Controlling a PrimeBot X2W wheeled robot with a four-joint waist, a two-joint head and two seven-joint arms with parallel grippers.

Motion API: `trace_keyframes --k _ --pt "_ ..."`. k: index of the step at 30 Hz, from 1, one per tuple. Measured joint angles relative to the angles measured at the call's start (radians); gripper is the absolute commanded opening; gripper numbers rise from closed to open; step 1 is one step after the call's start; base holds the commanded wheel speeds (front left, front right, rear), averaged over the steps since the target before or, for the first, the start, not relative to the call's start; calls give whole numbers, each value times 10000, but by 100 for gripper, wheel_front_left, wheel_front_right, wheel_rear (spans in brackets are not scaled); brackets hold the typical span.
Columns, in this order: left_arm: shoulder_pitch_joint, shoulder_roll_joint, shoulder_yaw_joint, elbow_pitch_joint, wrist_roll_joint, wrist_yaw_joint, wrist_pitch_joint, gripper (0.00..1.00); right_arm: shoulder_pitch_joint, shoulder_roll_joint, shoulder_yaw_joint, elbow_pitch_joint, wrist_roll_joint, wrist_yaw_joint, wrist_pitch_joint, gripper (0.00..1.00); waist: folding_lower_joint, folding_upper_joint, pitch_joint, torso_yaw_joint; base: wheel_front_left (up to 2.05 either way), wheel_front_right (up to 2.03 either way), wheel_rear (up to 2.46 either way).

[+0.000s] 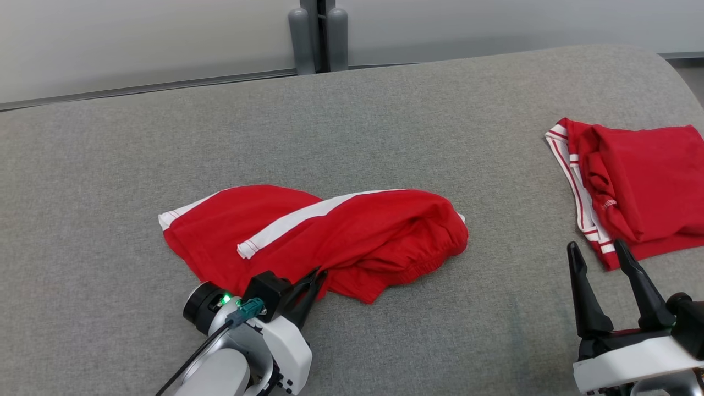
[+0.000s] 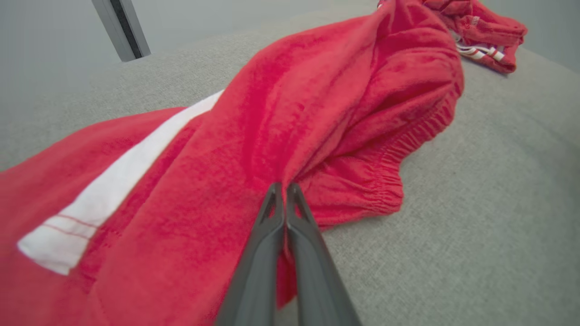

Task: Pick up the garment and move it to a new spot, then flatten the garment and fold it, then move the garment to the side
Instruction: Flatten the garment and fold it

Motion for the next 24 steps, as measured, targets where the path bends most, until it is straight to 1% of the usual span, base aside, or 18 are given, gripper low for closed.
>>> trace_keyframes --k 4,7,12,16,17,19,20,21,22,24 --pt "3 105 -86 -155 121 71 -347 0 13 69 -104 36 -2 0 -58 100 0 0 -50 155 0 0 0" --pt "338 274 -282 -635 247 132 -297 0 97 104 -136 56 -2 0 -54 100 0 0 -166 293 0 0 0" --pt "1793 662 -671 -1534 105 203 460 0 172 123 -190 171 0 0 35 100 0 0 -450 510 0 0 0" --pt "2781 920 -709 -2280 -242 412 989 0 333 117 -244 174 4 0 63 100 0 0 -620 707 0 0 0" --pt "3096 1014 -692 -2548 -378 533 1166 0 364 111 -242 161 4 0 123 100 0 0 -680 786 0 0 0" --pt "3312 1011 -688 -2706 -531 591 1302 0 364 90 -224 107 2 0 169 100 0 0 -713 825 0 0 0" --pt "3387 961 -681 -2740 -591 650 1313 44 365 88 -232 79 2 0 190 100 0 0 -722 841 0 0 0" --pt "3443 899 -639 -2763 -619 742 1262 44 365 82 -228 50 2 0 215 100 0 0 -734 850 0 0 0" --pt "3478 857 -596 -2811 -662 763 1103 100 364 79 -224 4 2 0 232 100 0 0 -743 856 0 0 0" --pt "3483 727 -462 -2966 -811 765 709 100 364 71 -224 -56 0 0 259 100 0 0 -760 861 0 0 0"
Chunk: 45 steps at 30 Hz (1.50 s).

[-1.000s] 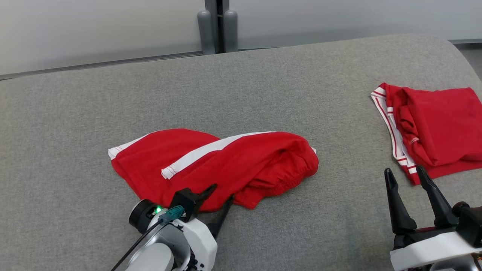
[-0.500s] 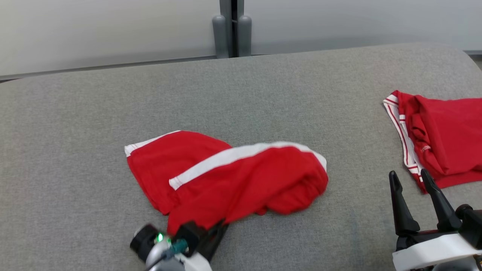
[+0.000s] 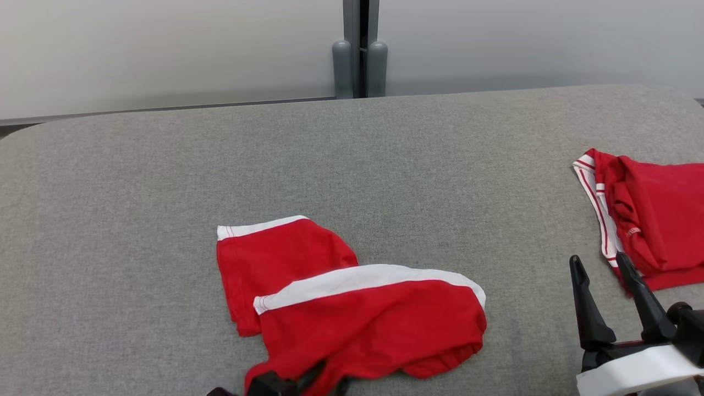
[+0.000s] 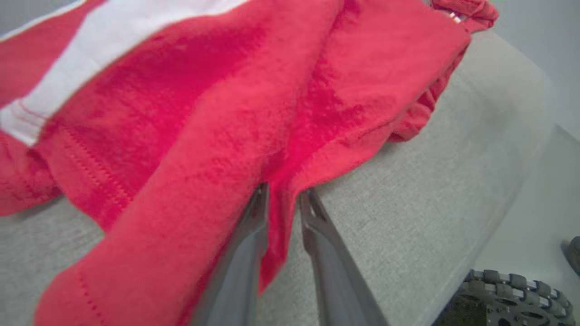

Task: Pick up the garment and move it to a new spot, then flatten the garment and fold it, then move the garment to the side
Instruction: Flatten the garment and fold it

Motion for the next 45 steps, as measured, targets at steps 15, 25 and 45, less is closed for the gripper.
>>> trace_keyframes --k 15,25,45 --pt "-404 33 2568 -1287 -443 1149 -2105 100 163 -136 -56 -416 -17 0 219 100 1 0 -495 19 0 0 0" --pt "-50 617 4334 -1732 -541 1567 -2176 100 352 -230 -25 -529 -17 0 401 100 0 0 -786 56 0 0 0" --pt "523 851 4562 -2376 -529 1716 -2025 100 481 -309 82 -533 -109 0 635 100 0 0 -869 149 0 0 0"
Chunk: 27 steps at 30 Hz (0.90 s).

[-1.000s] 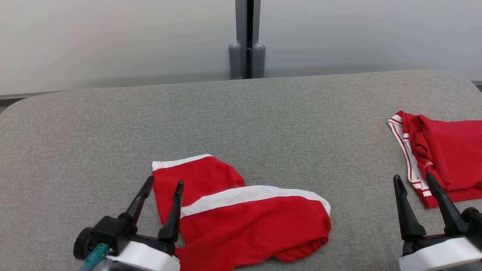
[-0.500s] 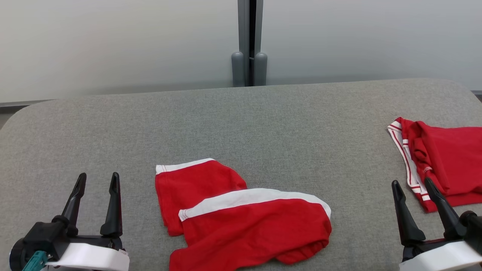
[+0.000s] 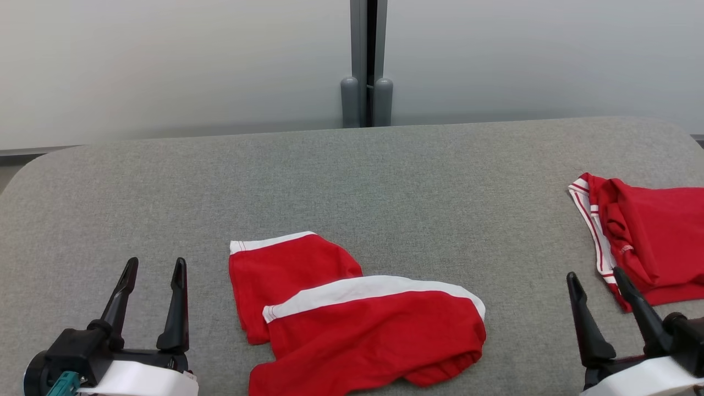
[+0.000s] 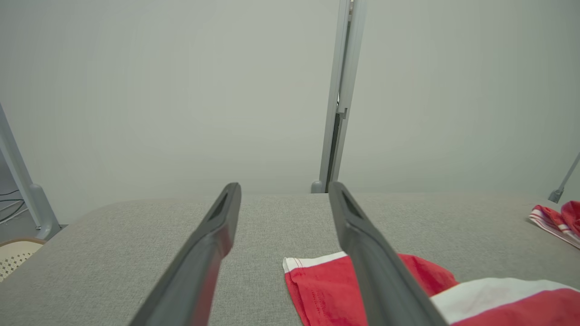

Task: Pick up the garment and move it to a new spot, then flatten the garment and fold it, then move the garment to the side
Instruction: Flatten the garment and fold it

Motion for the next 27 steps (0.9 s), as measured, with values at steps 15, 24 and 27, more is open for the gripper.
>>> trace_keyframes --k 15,24,27 --pt "-412 -127 -337 -29 81 -21 88 100 457 -113 2648 2205 502 0 259 100 0 0 572 279 0 0 0" --pt "-684 -176 -472 159 86 -105 67 100 -361 -167 2673 3323 397 2 -353 0 0 0 773 396 0 0 0" --pt "-719 -199 -510 196 90 -109 40 100 -516 -295 2268 3407 286 2 -543 0 0 0 793 442 0 0 0"
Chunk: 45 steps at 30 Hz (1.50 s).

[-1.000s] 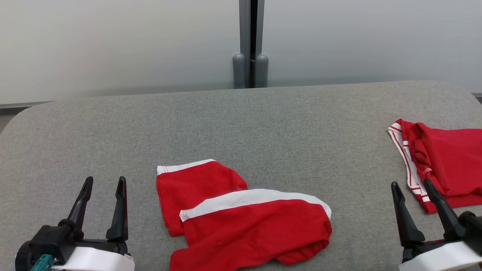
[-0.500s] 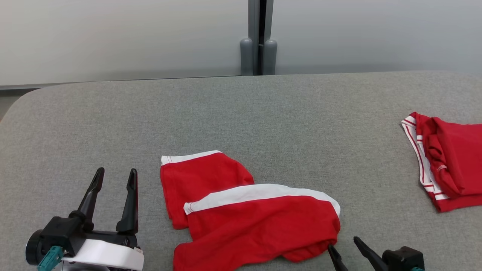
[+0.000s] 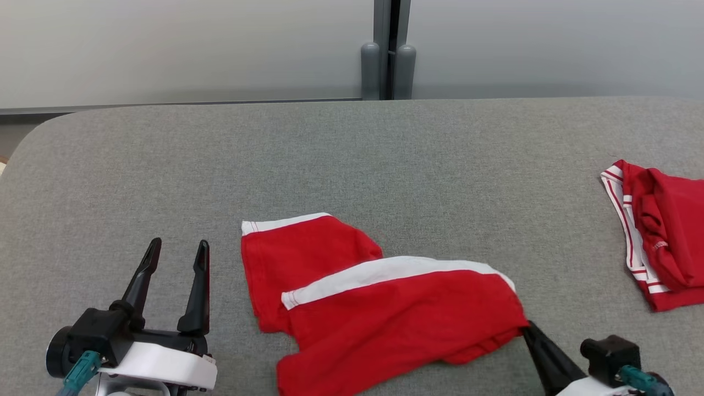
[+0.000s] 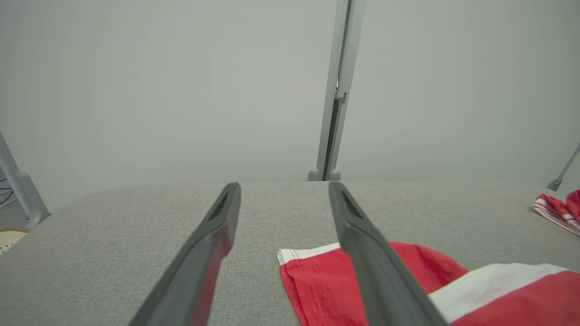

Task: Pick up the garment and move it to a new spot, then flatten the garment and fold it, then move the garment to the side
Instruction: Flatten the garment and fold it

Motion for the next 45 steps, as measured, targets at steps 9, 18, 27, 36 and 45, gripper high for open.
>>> trace_keyframes --k 9,18,27,36,45 --pt "-5 -48 8 67 0 0 -59 100 -338 -556 -1381 -616 -667 0 -510 0 0 0 -52 53 0 0 0" --pt "-67 -96 -8 82 0 -31 -125 100 -424 -865 750 -694 -698 0 364 0 0 0 33 30 0 0 0" --pt "-238 -144 -4 196 0 -88 -148 100 -680 -790 1342 562 -157 0 401 0 0 0 285 42 0 0 0" --pt "-194 -130 35 324 33 -82 -167 100 -454 -305 550 -422 -150 -2 -247 100 0 0 110 -112 0 0 0" --pt "25 44 17 280 268 144 -142 100 -102 -105 -176 -2151 -203 0 -640 100 0 0 -219 -383 0 0 0"
